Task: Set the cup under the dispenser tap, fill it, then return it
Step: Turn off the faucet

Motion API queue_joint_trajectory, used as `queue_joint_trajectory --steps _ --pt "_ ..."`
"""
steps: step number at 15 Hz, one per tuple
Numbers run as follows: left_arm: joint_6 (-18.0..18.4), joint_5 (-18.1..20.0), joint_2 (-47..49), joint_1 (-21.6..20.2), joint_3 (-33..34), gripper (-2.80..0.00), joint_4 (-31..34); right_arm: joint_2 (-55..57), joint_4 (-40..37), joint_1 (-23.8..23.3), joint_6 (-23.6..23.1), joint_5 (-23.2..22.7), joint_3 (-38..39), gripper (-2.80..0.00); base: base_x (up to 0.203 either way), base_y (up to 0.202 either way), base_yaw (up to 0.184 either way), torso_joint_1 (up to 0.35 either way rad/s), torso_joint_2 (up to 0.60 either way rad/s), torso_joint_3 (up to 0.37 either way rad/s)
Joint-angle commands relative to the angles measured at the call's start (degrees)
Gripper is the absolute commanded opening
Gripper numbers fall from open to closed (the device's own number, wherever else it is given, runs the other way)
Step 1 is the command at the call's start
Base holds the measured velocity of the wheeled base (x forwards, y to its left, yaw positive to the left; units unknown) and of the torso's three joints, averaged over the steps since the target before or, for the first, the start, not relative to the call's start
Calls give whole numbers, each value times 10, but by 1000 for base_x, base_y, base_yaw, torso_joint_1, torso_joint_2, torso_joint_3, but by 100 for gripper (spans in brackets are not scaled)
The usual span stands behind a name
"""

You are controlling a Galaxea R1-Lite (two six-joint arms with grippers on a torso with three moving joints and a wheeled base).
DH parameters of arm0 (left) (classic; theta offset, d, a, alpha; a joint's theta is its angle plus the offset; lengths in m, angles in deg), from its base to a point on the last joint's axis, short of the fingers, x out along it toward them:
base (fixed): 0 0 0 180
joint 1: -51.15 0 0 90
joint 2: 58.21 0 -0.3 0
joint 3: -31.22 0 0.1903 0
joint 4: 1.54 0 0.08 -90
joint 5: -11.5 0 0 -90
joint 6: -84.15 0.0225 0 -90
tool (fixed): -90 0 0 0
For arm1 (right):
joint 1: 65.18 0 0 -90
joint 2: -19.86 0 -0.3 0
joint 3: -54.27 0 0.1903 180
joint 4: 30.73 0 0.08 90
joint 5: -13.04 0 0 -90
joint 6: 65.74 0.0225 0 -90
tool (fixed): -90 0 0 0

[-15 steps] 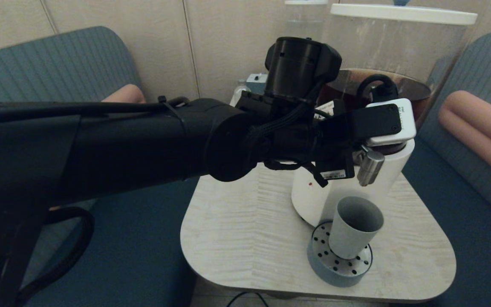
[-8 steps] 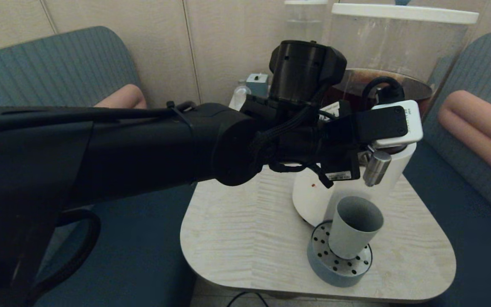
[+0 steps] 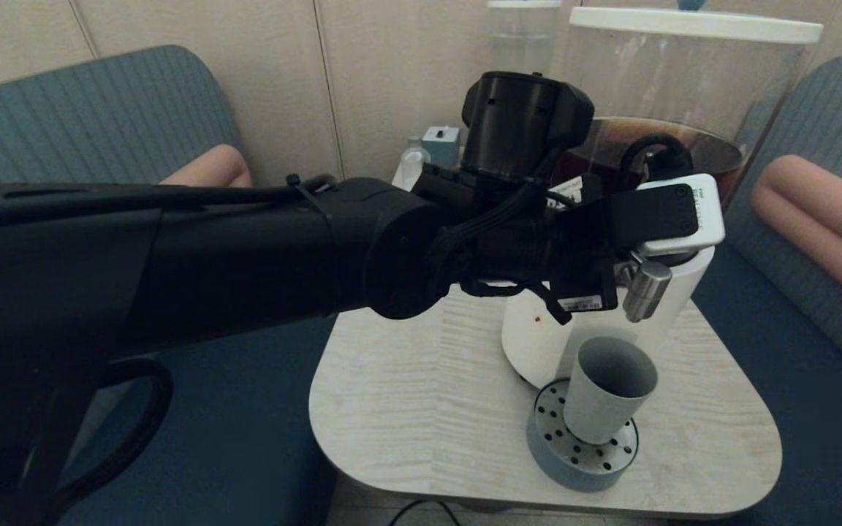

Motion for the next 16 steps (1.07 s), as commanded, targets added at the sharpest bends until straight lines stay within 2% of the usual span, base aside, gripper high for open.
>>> queue_joint_trajectory --steps 1,11,16 --pt "3 -2 -8 0 6 -280 4 0 0 0 0 0 0 -280 0 0 0 0 0 0" --pt "5 -3 -37 -17 50 -280 4 0 0 0 0 0 0 -280 0 0 0 0 0 0" --pt "9 -3 -75 -39 100 -280 5 0 0 0 0 0 0 -280 0 0 0 0 0 0"
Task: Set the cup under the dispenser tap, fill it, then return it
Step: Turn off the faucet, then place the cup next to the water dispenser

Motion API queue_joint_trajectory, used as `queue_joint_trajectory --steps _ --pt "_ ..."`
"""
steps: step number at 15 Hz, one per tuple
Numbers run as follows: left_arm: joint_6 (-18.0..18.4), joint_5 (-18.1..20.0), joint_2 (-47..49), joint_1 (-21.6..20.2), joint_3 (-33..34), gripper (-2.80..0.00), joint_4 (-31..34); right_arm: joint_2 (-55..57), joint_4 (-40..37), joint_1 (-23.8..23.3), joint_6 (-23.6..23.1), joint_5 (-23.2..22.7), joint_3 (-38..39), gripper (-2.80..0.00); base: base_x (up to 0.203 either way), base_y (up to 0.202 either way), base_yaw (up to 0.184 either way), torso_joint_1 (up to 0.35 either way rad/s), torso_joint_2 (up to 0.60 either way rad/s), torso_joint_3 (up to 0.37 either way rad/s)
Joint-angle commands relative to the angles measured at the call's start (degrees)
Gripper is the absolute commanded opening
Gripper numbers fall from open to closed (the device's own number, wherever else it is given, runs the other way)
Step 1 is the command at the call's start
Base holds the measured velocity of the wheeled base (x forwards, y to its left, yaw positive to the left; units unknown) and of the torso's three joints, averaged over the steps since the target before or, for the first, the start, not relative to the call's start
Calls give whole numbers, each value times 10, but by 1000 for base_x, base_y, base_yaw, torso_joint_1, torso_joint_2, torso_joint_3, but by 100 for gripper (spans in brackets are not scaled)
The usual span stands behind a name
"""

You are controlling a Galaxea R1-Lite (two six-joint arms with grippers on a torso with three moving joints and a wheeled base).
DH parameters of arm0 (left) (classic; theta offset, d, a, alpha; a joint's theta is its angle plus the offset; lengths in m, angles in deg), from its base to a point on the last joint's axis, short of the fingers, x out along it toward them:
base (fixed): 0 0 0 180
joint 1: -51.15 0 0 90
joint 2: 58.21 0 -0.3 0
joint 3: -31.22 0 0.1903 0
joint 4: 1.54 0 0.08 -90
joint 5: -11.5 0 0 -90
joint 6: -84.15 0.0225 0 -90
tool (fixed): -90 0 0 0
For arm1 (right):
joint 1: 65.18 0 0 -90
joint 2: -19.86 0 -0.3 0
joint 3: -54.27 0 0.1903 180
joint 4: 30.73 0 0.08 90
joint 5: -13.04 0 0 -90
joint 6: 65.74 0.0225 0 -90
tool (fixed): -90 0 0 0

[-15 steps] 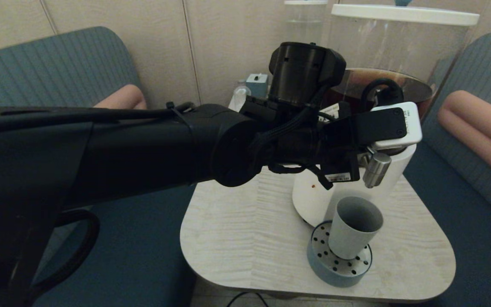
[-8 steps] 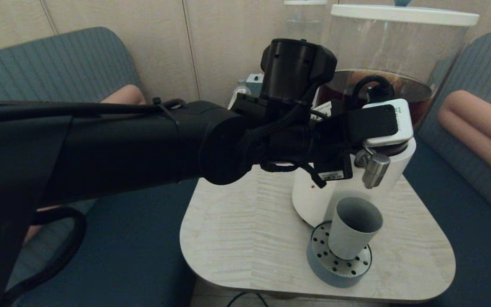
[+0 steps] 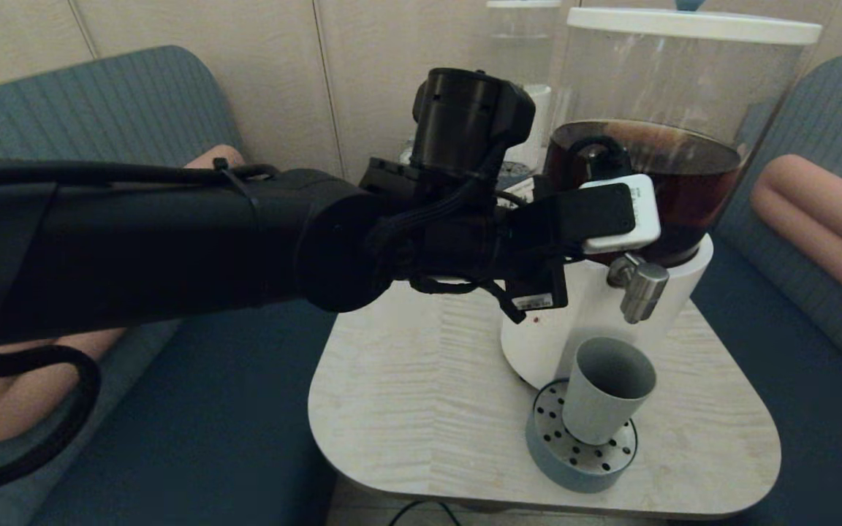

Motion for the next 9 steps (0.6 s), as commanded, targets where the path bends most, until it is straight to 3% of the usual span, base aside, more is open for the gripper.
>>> queue_joint_trajectory --steps 1,4,7,9 --pt "2 1 -30 -12 27 -280 1 0 0 0 0 0 0 -280 0 0 0 0 0 0" --pt "-26 4 -94 -40 83 -280 3 0 0 0 0 0 0 -280 0 0 0 0 0 0" --pt "-123 7 -209 -72 141 -280 51 0 0 0 0 0 0 -280 0 0 0 0 0 0" --pt "-218 20 -299 -81 166 -280 130 0 0 0 0 0 0 -280 0 0 0 0 0 0"
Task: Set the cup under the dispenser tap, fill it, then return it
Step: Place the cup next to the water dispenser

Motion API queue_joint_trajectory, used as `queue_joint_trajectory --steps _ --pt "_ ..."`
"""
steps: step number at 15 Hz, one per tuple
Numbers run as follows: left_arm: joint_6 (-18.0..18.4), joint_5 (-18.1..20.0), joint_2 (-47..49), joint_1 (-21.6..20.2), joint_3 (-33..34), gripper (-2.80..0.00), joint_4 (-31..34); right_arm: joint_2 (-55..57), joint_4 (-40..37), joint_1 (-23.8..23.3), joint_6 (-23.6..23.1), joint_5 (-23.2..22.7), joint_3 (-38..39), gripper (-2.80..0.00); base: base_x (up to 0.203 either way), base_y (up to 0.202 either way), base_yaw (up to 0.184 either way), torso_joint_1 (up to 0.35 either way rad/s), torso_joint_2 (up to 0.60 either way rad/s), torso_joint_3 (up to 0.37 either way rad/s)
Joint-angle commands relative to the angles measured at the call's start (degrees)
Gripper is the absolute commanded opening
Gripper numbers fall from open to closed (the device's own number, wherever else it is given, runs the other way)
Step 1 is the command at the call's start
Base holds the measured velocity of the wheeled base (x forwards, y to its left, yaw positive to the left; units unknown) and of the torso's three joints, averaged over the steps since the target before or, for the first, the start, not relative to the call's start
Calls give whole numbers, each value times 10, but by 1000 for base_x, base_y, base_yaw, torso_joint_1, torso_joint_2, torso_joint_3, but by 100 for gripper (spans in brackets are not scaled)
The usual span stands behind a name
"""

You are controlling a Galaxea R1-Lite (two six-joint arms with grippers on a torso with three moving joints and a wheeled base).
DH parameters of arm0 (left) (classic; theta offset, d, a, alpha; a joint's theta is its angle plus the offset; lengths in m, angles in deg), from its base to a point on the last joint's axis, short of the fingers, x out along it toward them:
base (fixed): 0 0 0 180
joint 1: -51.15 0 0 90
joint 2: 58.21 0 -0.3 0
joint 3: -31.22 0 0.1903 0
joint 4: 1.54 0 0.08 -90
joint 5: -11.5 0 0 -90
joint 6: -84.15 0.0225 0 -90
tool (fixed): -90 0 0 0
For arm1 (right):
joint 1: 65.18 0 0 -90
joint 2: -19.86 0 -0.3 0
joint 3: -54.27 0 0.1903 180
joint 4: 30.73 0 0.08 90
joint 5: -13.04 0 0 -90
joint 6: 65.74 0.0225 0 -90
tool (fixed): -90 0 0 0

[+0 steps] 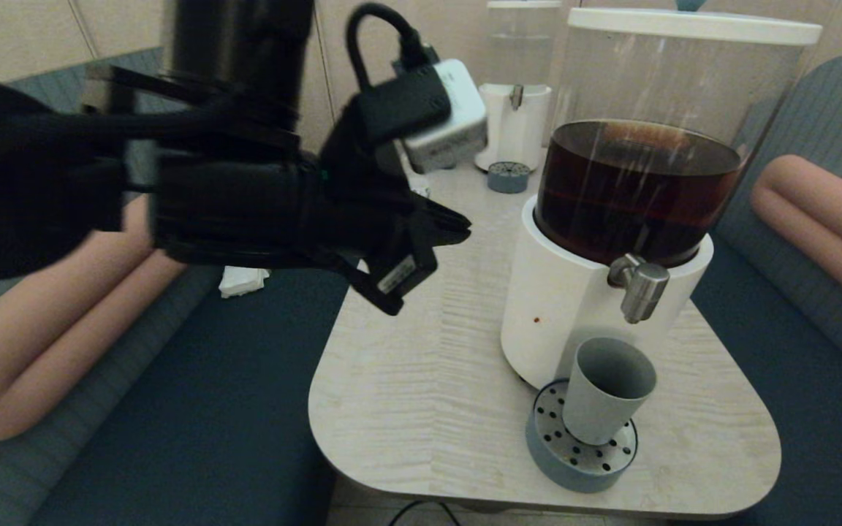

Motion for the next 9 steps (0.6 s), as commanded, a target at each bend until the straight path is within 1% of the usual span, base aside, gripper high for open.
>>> queue_joint_trajectory --steps 1,2,3,4,5,6,7,9 --pt "-97 34 -125 -9 24 -280 80 0 0 0 0 0 0 -280 0 0 0 0 0 0" --pt "-155 95 -159 -17 38 -280 113 0 0 0 0 0 0 -280 0 0 0 0 0 0" --pt "-199 159 -184 -33 69 -280 123 0 0 0 0 0 0 -280 0 0 0 0 0 0" --pt "-216 189 -194 -56 112 -280 106 0 0 0 0 0 0 -280 0 0 0 0 0 0" --pt "-224 206 -198 -76 159 -280 68 0 0 0 0 0 0 -280 0 0 0 0 0 0" --pt "-230 215 -195 -93 213 -280 0 0 0 0 0 0 0 -280 0 0 0 0 0 0" --pt "-233 219 -182 -103 260 -280 -103 0 0 0 0 0 0 -280 0 0 0 0 0 0" --pt "-238 211 -130 -112 322 -280 -302 0 0 0 0 0 0 -280 0 0 0 0 0 0"
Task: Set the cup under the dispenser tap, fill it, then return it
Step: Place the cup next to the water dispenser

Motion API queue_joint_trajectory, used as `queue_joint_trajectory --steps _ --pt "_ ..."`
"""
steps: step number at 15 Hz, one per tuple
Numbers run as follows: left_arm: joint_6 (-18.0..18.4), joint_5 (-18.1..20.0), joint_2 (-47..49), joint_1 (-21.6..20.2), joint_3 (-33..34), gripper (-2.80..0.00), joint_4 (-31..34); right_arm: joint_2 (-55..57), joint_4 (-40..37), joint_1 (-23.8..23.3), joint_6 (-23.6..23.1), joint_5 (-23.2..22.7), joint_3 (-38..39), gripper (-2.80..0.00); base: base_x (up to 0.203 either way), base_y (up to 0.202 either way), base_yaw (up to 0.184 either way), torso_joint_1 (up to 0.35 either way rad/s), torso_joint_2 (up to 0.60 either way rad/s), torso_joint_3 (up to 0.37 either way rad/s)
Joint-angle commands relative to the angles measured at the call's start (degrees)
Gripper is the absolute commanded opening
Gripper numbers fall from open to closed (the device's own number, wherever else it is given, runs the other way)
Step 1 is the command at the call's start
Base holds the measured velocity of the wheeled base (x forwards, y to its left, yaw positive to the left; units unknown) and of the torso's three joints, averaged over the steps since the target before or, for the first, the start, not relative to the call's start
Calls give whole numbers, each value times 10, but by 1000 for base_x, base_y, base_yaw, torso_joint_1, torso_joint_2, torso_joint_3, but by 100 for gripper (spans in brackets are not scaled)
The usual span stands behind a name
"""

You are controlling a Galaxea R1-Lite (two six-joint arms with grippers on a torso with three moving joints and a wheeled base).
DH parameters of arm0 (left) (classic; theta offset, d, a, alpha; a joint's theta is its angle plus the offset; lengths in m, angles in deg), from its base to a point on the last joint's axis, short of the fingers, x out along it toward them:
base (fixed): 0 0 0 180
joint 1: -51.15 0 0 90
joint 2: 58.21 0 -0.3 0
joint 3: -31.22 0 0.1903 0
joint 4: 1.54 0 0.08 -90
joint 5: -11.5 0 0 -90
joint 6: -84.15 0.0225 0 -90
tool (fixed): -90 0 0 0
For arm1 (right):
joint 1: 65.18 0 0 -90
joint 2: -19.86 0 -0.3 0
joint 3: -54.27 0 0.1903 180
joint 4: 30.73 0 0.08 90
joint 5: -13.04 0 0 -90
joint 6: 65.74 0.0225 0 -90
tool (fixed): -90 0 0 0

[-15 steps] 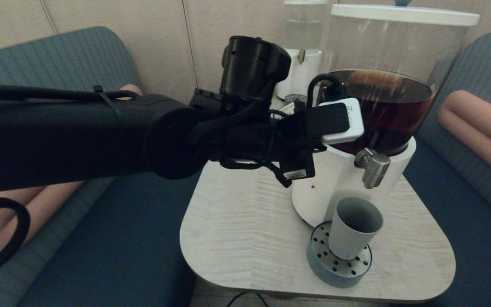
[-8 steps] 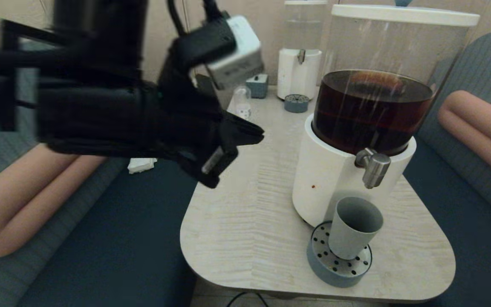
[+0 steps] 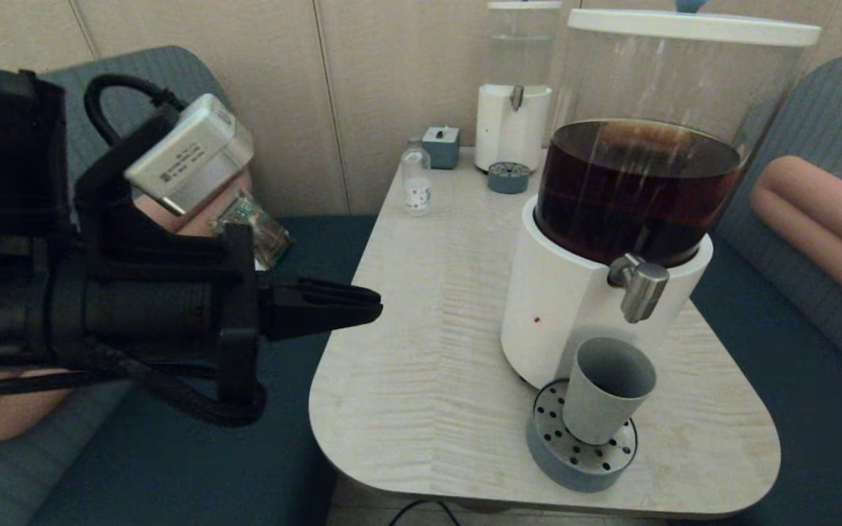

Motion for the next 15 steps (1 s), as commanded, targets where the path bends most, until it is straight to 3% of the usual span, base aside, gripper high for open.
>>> queue_joint_trajectory --steps 1,3,8,9,15 --pt "-1 -10 73 -9 54 -280 -246 0 1 0 0 0 0 -280 0 0 0 0 0 0" --pt "-12 -26 143 -9 93 -280 -411 0 0 0 0 0 0 -280 0 0 0 0 0 0" --pt "-33 -34 231 -5 203 -280 -560 0 0 0 0 0 0 -280 0 0 0 0 0 0" --pt "-42 -32 237 2 214 0 -573 0 0 0 0 0 0 -280 0 0 0 0 0 0" --pt "-16 10 271 20 217 0 -577 0 0 0 0 0 0 -280 0 0 0 0 0 0"
